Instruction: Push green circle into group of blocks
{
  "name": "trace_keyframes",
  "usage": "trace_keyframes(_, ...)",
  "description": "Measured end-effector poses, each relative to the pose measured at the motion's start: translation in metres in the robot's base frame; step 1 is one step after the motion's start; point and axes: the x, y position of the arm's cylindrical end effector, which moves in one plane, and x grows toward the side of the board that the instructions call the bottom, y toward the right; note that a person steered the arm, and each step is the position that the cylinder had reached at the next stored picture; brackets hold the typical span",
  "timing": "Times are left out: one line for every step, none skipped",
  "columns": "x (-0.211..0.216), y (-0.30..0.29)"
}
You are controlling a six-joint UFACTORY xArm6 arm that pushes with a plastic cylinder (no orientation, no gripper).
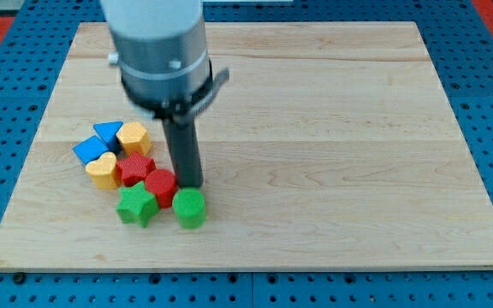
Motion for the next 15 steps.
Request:
trace_keyframes(0.016, 0.025)
trace_keyframes(0.017, 0.051)
trace_keyframes(0.047, 0.063)
trace_keyframes(0.082, 0.05)
trace_keyframes(0.075, 0.004)
trace_keyframes(0.074, -0.044)
trace_keyframes(0.067, -0.088)
trace_keyframes(0.051, -0.079)
trace_keyframes(0.082, -0.049)
trace_keyframes(0.075, 0.002)
trace_keyframes(0.062, 0.042)
trace_keyframes(0.081, 0.003)
trace_keyframes(0.068, -0.002)
trace_keyframes(0.064, -0.036)
trace_keyframes(0.039, -0.053)
